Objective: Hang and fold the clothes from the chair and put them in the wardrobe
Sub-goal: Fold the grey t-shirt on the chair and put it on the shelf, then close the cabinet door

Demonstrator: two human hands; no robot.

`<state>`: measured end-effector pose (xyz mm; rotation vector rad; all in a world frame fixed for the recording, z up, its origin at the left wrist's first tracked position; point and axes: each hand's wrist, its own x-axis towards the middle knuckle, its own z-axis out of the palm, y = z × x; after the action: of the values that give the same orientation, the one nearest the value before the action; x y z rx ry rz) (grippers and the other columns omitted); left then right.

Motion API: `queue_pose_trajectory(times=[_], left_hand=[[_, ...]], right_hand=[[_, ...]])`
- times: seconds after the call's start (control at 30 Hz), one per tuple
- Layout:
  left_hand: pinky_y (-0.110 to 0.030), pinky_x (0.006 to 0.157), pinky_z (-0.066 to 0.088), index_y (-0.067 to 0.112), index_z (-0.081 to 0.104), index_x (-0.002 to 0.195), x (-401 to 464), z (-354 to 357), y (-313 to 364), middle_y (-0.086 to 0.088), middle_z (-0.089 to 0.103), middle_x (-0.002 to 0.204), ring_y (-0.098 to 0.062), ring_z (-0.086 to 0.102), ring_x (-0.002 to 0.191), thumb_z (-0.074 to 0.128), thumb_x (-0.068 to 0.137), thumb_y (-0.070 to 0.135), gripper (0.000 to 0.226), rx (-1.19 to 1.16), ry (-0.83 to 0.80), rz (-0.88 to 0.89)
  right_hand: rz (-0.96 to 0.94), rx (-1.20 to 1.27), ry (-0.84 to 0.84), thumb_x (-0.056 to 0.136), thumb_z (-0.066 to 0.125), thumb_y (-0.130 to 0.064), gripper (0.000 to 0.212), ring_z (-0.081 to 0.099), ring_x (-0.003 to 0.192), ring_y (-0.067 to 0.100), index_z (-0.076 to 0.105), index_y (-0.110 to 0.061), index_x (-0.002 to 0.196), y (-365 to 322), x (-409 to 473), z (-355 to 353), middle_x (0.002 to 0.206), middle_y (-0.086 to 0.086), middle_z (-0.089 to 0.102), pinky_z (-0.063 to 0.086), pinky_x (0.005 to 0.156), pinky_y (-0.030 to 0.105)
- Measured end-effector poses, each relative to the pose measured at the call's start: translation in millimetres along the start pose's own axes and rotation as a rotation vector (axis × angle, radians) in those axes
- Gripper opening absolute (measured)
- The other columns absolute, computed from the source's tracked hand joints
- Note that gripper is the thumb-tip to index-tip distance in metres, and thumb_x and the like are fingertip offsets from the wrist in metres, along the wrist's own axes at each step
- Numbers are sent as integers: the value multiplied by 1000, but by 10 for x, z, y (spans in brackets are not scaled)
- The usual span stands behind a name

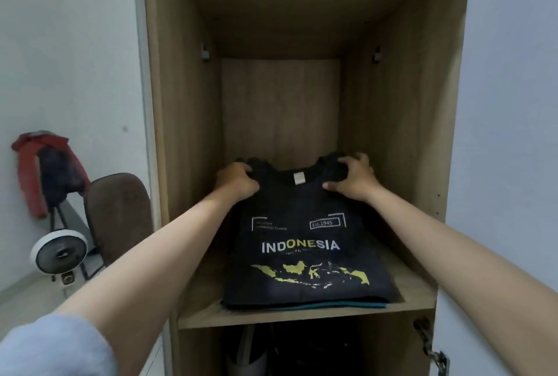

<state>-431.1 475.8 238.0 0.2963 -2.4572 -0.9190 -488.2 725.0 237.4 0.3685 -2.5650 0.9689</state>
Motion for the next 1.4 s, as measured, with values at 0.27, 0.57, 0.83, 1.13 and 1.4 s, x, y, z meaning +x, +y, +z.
queue_pose_trajectory(times=[0.27,0.57,0.83,1.13,1.4], left_hand=[[-47,115,22,21,35,143,-439,981,-268,-10,26,153,-31,22,140,47,92,37,55,285,-209,73],[-44,117,6,26,18,149,-763,1012,-600,-2,-1,160,-24,-1,147,31,96,51,60,348,-370,88],[-40,117,16,22,21,149,-1648,644,-785,-4,16,158,-23,15,145,20,99,49,57,378,-290,191],[-31,111,27,8,31,144,-3113,151,-1007,-10,31,152,-23,27,141,48,95,34,58,147,-405,240],[-31,100,43,17,47,132,-4114,125,-547,-1,51,134,-17,47,125,57,90,27,44,-62,-381,314]], right_hand=[[-112,-215,-350,87,45,-64,77,8,146,28,21,-27,150,315,-273,912,160,2,7,11,117,53],[-73,-334,-445,89,38,-67,74,-12,146,20,10,-38,150,479,-515,1053,159,-5,-16,-1,115,55],[-52,-311,-328,96,26,-60,63,16,145,23,22,-27,149,421,-1359,841,159,0,16,13,115,54],[33,-196,-209,95,46,-46,56,39,135,22,38,-19,143,355,-3076,496,147,3,42,38,105,38],[0,-145,-181,91,57,-37,51,50,124,20,46,-16,136,284,-4174,-304,138,4,51,43,99,33]])
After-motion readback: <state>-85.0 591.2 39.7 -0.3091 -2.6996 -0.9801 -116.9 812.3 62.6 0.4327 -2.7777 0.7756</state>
